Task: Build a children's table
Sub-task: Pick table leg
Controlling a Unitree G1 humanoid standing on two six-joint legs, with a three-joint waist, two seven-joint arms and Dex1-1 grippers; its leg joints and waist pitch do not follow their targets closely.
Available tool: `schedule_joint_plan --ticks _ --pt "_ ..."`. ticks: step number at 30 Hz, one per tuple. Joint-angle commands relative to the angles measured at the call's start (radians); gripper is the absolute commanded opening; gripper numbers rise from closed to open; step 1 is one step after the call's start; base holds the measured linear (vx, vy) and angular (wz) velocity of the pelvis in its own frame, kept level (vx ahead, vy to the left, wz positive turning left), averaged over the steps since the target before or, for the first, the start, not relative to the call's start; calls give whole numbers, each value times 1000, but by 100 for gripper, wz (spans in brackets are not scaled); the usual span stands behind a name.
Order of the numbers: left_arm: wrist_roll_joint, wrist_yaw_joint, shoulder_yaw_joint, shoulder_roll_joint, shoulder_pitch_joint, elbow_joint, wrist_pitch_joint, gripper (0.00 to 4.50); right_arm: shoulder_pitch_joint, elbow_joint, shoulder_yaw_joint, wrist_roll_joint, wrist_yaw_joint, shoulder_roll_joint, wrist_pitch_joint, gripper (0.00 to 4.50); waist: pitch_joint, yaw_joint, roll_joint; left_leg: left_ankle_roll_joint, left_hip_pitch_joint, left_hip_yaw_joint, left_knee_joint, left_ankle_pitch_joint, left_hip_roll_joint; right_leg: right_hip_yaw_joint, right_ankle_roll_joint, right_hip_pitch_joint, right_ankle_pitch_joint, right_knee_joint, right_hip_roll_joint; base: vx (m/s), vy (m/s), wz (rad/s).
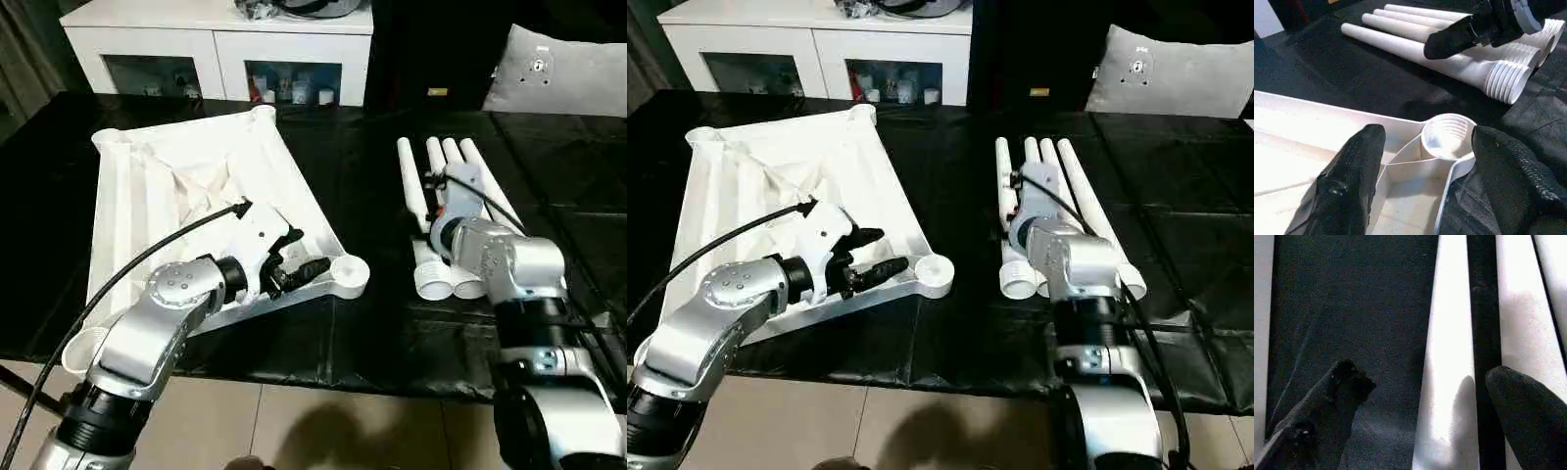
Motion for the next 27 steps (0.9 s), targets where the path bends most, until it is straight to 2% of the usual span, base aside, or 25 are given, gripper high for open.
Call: schedule_joint_plan --ticks 1,9,13,14,16,20,21,22,24,27 --pt "-1 -11 -6 13 8 -21 11 320 -26 33 -14 -1 -9 5 24 446 -74 2 -12 -23 1 -8 -71 -15 50 42 -190 59 -58 -67 -76 0 0 0" --pt "-1 -16 -11 14 10 -26 18 320 -50 111 -23 20 6 13 80 446 -75 4 -14 -17 0 -7 -69 0 50 41 -196 61 -24 -64 -75 0 0 0" --pt "-2 -18 -10 15 13 -31 22 320 -53 125 -33 27 3 20 83 400 -74 4 -14 -18 0 -7 -70 -9 51 40 -198 62 -39 -65 -76 0 0 0" --pt "-1 -19 -10 16 13 -31 23 320 -54 127 -35 28 2 21 84 400 -74 4 -13 -19 0 -7 -71 -10 51 40 -197 62 -42 -65 -77 0 0 0" --pt "-1 -20 -11 16 13 -32 24 320 -55 133 -36 30 6 23 89 368 -74 4 -13 -20 1 -6 -71 -12 51 40 -197 61 -49 -66 -77 0 0 0" --pt "-1 -22 -12 17 13 -31 25 320 -57 142 -36 32 10 23 97 355 -75 5 -12 -21 2 -6 -70 -11 52 39 -199 60 -36 -65 -77 0 0 0" --pt "-1 -23 -12 17 12 -31 25 320 -58 143 -39 34 6 23 103 338 -75 6 -9 -21 1 -6 -71 -16 52 39 -201 60 -34 -65 -77 0 0 0" --pt "-1 -24 -12 17 12 -31 25 320 -58 144 -42 35 3 24 107 323 -75 5 -10 -22 1 -6 -71 -18 51 38 -201 60 -35 -66 -76 0 0 0" --pt "0 -25 -12 17 11 -30 25 320 -57 144 -45 38 2 24 109 318 -75 5 -10 -23 0 -6 -71 -18 51 38 -203 61 -34 -65 -76 0 0 0" --pt "1 -26 -13 15 10 -27 26 320 -59 150 -46 38 7 21 107 289 -75 5 -10 -25 2 -5 -71 -20 53 36 -206 61 -29 -65 -78 0 0 0"
